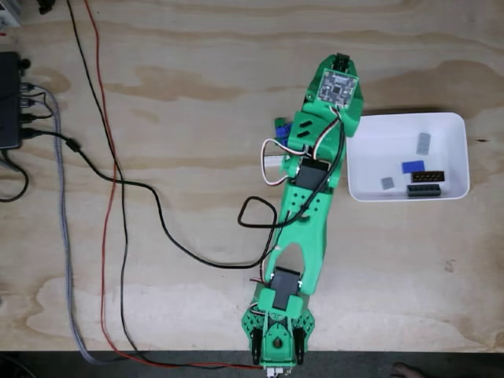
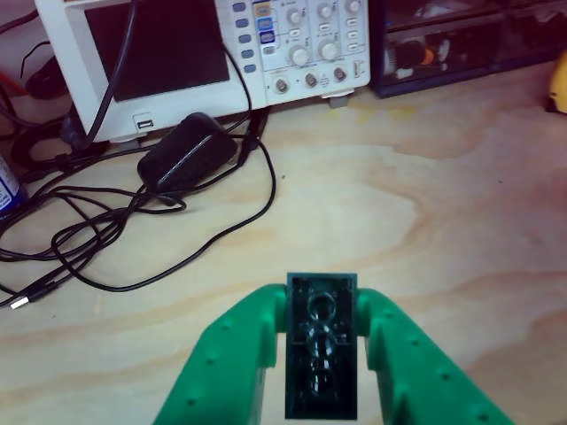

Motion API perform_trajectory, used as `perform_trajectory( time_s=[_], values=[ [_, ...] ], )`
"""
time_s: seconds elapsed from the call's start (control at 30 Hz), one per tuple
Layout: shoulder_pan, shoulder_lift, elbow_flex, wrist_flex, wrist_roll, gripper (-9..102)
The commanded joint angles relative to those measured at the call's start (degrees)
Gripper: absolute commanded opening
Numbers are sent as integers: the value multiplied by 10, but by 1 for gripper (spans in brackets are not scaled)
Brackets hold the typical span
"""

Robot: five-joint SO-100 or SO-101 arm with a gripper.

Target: Put all lego bricks in the bin.

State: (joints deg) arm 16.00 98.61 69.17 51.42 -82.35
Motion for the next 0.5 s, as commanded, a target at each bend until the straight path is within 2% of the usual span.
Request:
perform_trajectory(
  time_s=[0.0,0.03,0.1,0.17,0.23,0.4,0.47],
  values=[
    [141,89,166,137,52,0],
    [165,106,258,92,66,0],
    [212,134,375,90,88,0],
    [259,146,448,117,91,0],
    [305,152,504,66,91,0],
    [330,156,515,-14,98,0],
    [319,156,492,18,94,0]
  ],
)
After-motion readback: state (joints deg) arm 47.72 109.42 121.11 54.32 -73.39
